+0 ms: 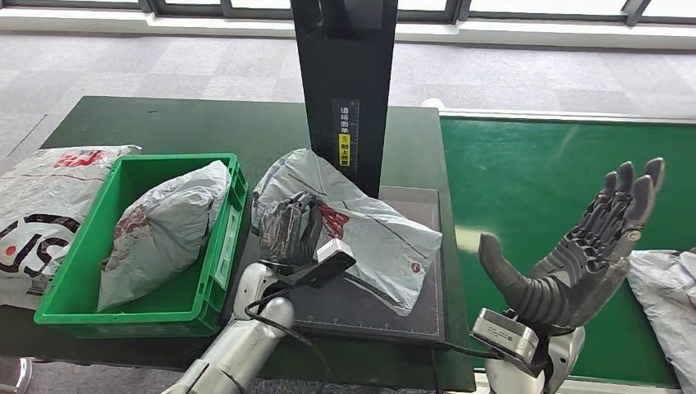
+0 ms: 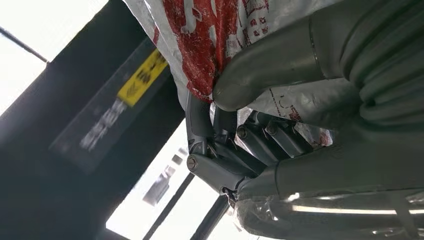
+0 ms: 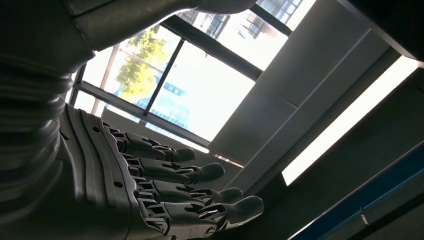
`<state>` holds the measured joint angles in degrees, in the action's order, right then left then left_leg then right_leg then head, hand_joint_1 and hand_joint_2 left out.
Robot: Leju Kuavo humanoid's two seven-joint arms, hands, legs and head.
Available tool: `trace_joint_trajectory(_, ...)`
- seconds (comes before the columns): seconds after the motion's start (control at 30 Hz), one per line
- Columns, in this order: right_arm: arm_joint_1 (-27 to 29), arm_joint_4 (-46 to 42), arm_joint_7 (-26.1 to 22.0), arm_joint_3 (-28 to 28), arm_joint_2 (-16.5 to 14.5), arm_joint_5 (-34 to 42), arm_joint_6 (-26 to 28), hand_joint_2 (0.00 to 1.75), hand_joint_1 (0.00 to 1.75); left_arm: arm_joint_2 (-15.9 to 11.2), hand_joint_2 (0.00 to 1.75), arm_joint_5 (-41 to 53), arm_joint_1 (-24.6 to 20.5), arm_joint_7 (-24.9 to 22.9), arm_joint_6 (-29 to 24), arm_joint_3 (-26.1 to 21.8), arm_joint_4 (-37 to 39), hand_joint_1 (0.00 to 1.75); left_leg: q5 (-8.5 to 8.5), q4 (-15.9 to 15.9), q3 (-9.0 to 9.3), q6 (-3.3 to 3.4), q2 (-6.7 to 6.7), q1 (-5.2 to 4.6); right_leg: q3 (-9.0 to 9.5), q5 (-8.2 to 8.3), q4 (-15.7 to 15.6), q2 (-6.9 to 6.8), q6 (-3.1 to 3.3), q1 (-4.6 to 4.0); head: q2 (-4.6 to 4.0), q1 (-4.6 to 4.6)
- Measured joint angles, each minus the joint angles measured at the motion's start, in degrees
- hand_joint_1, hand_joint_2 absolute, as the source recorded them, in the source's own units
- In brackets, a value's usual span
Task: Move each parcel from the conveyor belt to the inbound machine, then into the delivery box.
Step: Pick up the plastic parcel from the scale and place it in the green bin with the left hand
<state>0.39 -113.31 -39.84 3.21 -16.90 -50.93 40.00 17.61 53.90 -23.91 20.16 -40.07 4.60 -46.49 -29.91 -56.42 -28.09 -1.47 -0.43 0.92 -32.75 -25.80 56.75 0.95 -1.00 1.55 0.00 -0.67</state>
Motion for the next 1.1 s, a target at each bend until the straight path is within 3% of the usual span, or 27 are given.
trace_joint_trajectory(0.17, 0.0, 0.0, 0.0, -0.1, 0.0, 0.0, 0.0, 1.75, 0.0, 1.2, 1.75, 1.0, 2.7, 3.9, 0.0, -6.5, -9.0, 1.75, 0.0, 0.0, 0.01, 0.0, 0.01, 0.0, 0.0, 0.0, 0.0, 0.0, 0.0, 0.0, 0.0, -0.01)
trace_joint_trajectory(0.37, 0.0, 0.0, 0.0, -0.2, 0.0, 0.0, 0.0, 1.75, 0.0, 1.4, 1.75, 1.0, 3.3, 4.3, 0.0, -7.8, -11.0, 1.75, 0.0, 0.0, -0.03, 0.0, -0.01, 0.0, 0.0, 0.0, 0.0, -0.01, 0.0, -0.01, 0.0, -0.01)
trace_joint_trajectory(0.73, -0.1, 0.9, 0.0, -0.7, 0.0, 0.7, 0.0, 1.75, 0.0, 1.5, 1.75, 2.5, 7.0, 7.5, -0.1, -16.2, -29.3, 1.75, -0.01, 0.0, -0.38, -0.01, -0.02, 0.02, 0.01, -0.03, 0.0, -0.02, 0.02, -0.02, 0.0, -0.01)
trace_joint_trajectory(0.9, -0.1, 1.6, 0.0, -0.7, 0.0, 1.2, 0.0, 1.75, 0.0, 1.5, 1.75, 2.7, 6.1, 10.9, -0.1, -23.7, -34.9, 1.75, -0.01, 0.0, -0.36, -0.01, -0.03, 0.02, 0.0, -0.06, 0.0, -0.03, 0.02, -0.02, 0.0, -0.01)
trace_joint_trajectory(1.1, -0.2, 1.8, 0.0, -0.7, 0.0, 1.2, 0.0, 1.75, 0.0, 1.6, 1.75, 1.1, 1.4, 18.9, -0.1, -36.0, -32.3, 1.75, 0.02, 0.0, -0.14, -0.03, -0.01, 0.02, 0.01, -0.05, 0.0, -0.01, 0.03, -0.03, 0.0, -0.01)
